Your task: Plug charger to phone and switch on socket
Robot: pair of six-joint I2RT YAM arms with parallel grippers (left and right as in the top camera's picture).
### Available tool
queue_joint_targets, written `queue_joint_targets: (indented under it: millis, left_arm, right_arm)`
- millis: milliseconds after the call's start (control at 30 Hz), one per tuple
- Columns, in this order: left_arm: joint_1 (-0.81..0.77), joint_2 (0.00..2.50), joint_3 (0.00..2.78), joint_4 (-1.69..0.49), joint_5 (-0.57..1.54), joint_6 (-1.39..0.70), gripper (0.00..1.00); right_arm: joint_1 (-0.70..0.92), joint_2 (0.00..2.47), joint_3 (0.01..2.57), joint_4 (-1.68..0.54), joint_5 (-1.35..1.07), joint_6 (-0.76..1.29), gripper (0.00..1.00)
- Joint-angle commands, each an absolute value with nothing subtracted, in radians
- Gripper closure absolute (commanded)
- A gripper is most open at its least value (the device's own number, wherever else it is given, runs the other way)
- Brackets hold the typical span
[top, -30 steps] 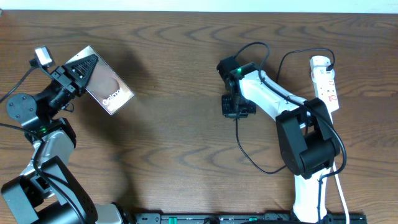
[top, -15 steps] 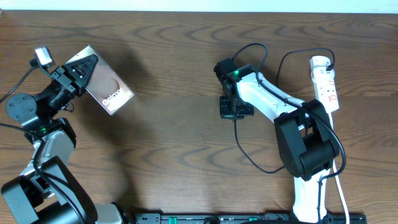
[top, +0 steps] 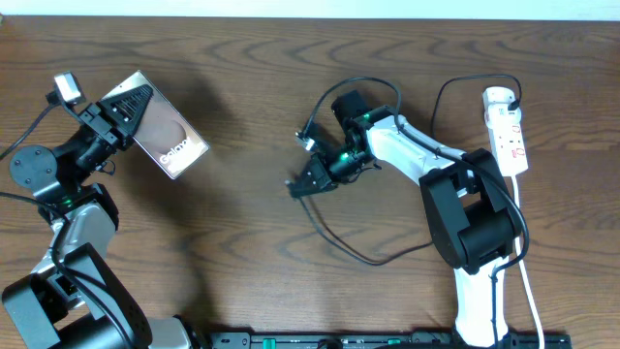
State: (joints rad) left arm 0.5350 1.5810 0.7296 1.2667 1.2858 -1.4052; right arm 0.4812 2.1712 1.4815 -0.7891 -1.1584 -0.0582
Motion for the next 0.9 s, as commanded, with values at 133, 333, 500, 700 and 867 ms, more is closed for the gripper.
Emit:
queue_joint_targets:
  millis: [133,333,500,700,867]
  left_arm:
    - [0.537,1.568,0.741,1.281,1.295,-1.393,0.93]
    - [0.495,1.568,0.741,1.281,1.294,-1.392,0.93]
    - [0.473,1.568,0.741,1.281,1.294,-1.389,0.93]
    - [0.472,1.568,0.741,1.281,1.291,-1.388,0.93]
    - [0.471,1.568,0.741,1.281,1.265,-1.385,0.93]
  right_arm:
    - [0.523,2.177,1.479,-0.677,-1.562,-0.232,0.99]
    - [0.587,2.177,1.479,-0.477,-1.562,-0.061,0.99]
    - [0.622,2.177,1.479,-0.263,-1.562,0.138,0.99]
    - [0.648,2.177,1.479,0.108,-1.562,0.471,0.99]
    - [0.673,2.177,1.479,0.446,-1.562,0.752,0.99]
